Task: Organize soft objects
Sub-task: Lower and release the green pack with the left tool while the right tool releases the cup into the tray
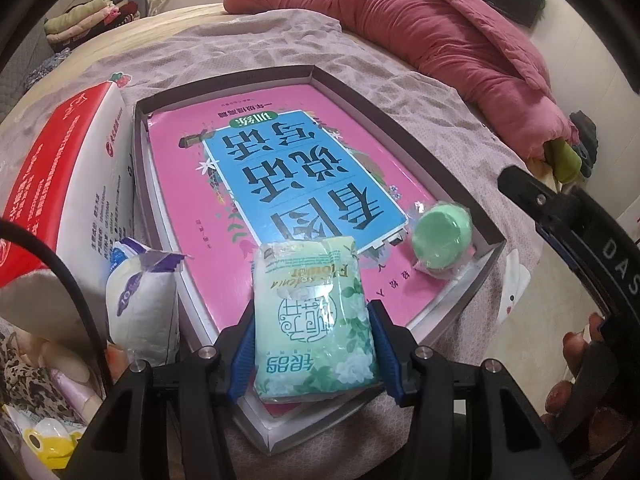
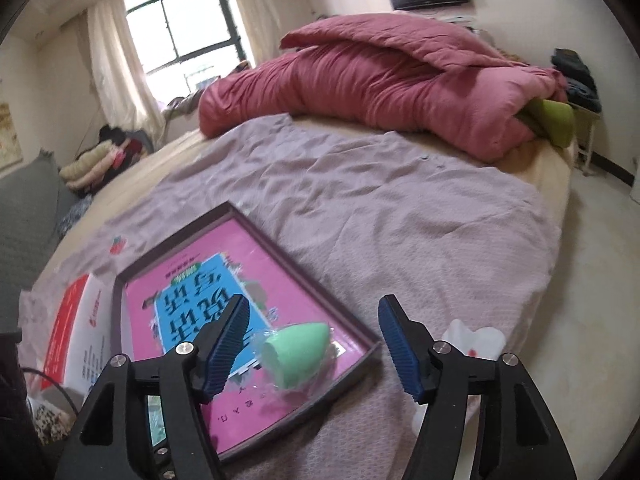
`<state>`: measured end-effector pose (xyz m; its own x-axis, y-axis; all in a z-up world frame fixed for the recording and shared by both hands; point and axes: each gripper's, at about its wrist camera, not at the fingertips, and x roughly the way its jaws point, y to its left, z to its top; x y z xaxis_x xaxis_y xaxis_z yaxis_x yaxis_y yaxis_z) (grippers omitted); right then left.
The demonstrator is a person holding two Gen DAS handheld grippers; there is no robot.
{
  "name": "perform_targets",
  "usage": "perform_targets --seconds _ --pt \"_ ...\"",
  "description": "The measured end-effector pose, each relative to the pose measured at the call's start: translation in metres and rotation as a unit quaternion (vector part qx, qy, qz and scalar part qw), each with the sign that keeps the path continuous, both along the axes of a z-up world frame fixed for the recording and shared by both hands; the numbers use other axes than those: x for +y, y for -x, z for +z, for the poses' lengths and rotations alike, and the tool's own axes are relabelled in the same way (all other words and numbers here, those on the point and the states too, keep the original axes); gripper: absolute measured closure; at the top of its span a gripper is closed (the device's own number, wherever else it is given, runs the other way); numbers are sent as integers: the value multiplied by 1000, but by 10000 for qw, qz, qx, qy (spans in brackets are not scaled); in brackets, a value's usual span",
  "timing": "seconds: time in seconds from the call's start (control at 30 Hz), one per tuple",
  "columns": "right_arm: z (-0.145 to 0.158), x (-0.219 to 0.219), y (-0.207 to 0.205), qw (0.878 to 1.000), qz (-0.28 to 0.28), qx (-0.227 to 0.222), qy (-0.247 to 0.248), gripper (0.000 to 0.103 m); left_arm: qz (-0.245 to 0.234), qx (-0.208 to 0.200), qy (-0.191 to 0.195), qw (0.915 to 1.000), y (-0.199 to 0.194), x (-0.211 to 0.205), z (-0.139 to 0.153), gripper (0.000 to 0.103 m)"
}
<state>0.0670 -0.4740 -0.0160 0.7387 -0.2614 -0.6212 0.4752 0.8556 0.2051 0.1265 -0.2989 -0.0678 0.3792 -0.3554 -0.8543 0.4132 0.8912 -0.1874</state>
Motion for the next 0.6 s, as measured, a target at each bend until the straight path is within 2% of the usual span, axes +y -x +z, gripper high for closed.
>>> perform_targets --seconds 0.43,0.6 --pt "-3 -7 2 9999 -61 41 -90 32 -88 -45 -127 9999 -1 -9 4 50" --pt "-3 -7 2 9999 -66 45 -100 31 -114 -147 -97 9998 2 -11 11 46"
